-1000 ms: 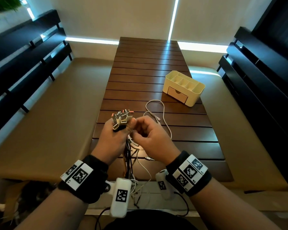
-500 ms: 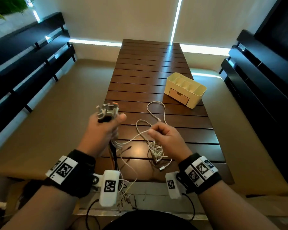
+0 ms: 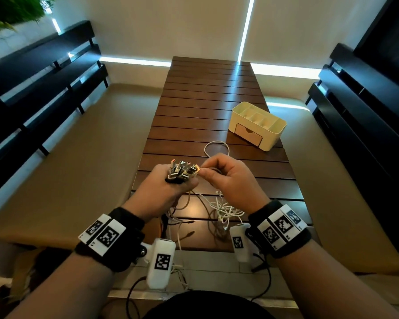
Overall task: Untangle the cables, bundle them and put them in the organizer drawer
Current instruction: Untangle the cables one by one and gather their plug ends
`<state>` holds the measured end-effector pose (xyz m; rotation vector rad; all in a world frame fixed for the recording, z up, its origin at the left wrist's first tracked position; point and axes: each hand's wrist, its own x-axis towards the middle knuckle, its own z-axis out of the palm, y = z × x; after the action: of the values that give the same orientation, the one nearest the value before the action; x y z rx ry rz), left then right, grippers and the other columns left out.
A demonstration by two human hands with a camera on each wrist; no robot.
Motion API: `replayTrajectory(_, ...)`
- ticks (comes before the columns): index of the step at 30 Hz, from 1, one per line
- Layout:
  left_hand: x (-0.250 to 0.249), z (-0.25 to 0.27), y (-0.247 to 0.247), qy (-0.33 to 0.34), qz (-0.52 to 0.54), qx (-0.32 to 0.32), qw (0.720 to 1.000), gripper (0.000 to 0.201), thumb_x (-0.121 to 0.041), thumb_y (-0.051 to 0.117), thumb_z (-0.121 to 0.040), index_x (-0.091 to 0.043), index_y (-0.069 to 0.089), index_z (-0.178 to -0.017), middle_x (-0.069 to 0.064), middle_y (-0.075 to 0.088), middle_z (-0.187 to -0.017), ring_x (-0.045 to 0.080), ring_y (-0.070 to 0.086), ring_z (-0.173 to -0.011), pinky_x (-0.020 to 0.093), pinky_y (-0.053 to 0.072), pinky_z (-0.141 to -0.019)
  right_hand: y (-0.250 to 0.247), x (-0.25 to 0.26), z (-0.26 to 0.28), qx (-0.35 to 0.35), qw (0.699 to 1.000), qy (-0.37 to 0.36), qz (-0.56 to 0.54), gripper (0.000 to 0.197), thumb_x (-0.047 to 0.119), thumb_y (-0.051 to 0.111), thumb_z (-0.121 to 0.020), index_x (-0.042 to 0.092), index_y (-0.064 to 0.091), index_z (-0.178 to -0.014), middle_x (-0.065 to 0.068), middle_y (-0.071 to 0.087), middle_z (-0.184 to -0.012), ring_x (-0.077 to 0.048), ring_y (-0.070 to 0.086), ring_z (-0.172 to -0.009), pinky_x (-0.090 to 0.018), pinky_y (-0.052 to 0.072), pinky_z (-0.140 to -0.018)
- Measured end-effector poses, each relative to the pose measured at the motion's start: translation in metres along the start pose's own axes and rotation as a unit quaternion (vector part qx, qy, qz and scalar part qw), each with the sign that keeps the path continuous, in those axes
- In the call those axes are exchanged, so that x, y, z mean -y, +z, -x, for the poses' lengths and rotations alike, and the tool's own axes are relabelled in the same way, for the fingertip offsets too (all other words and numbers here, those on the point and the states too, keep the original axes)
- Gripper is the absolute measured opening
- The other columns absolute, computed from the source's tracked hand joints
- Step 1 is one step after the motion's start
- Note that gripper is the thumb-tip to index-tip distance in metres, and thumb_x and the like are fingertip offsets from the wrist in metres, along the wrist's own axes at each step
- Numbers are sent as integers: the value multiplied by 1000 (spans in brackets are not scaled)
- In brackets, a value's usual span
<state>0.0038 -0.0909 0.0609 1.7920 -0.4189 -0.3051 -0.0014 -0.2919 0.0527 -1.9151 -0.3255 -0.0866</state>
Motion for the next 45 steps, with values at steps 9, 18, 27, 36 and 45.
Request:
replayTrajectory(9,-5,2,-34,37,182,-203,962,31,-8,58,-97,-24,61,-72,-5,37,-54,13,29,-44,24,33,-42,-4,-39,6,-25,995,91,-23,13,25,59,-99,22,67,-89,6,57,-73,-10,51,-65,-31,47,-66)
replayTrajectory(18,32,1,-43,-39,58,-373,925,12,-27,70,-91,-30,71,-80,-10,52,-62,16,45,-59,43,44,-67,-43,-16,-39,-71,983,-46,161,9,13,67,-94,16,75,-90,8,57,-79,-2,52,-70,-12,41,-64)
replayTrajectory(27,-10,-24,-11,25,5,-191,981,12,-25,71,-91,-14,69,-92,-20,55,-53,-2,46,-48,28,38,-57,-10,-13,-47,32,963,-121,240,8,19,69,-92,16,75,-95,19,50,-82,-4,51,-78,-12,40,-69)
replayTrajectory(36,-4,-38,2,-5,96,-114,989,20,-23,66,-94,-21,62,-75,-13,48,-52,1,41,-47,22,33,-50,1,-7,-43,-64,983,-131,111,4,13,71,-90,13,74,-93,12,60,-82,-7,57,-73,-13,44,-66)
replayTrajectory(45,-4,-34,-21,-5,203,-159,966,13,-26,65,-90,-20,63,-79,-8,35,-53,8,26,-42,21,27,-39,-12,-33,-37,-39,998,-40,24,18,21,64,-95,26,64,-78,-3,63,-69,-20,57,-62,-32,47,-60)
